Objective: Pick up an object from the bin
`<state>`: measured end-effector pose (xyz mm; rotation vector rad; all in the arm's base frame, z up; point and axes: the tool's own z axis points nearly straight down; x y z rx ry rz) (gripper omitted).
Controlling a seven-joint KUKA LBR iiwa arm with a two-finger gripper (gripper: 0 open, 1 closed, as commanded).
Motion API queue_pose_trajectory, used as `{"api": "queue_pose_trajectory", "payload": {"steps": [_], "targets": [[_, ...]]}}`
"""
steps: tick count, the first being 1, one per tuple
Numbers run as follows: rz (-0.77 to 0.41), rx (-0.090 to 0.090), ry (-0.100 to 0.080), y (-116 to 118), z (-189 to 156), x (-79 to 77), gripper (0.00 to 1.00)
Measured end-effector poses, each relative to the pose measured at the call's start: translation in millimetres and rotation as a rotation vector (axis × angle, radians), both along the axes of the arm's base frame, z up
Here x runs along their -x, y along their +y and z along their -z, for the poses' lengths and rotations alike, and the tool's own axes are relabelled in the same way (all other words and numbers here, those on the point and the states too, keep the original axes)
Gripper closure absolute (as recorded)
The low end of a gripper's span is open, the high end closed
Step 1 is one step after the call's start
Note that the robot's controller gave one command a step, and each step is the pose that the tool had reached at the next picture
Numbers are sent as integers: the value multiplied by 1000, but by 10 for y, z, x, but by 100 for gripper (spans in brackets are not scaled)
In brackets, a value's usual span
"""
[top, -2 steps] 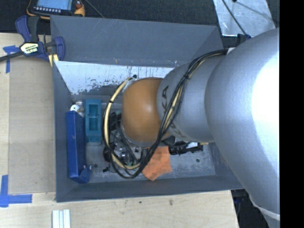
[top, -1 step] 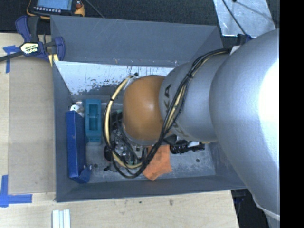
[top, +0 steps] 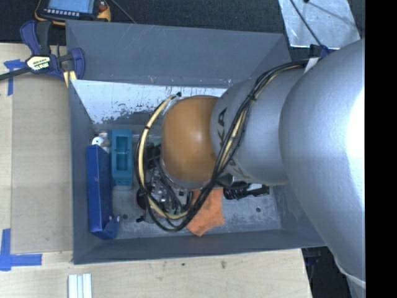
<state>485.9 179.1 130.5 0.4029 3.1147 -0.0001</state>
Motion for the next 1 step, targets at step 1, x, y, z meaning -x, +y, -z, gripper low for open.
{"api": "queue_pose_trajectory", "payload": {"steps": [1], "targets": [[0, 0, -1, 1, -78, -2, 100]]}}
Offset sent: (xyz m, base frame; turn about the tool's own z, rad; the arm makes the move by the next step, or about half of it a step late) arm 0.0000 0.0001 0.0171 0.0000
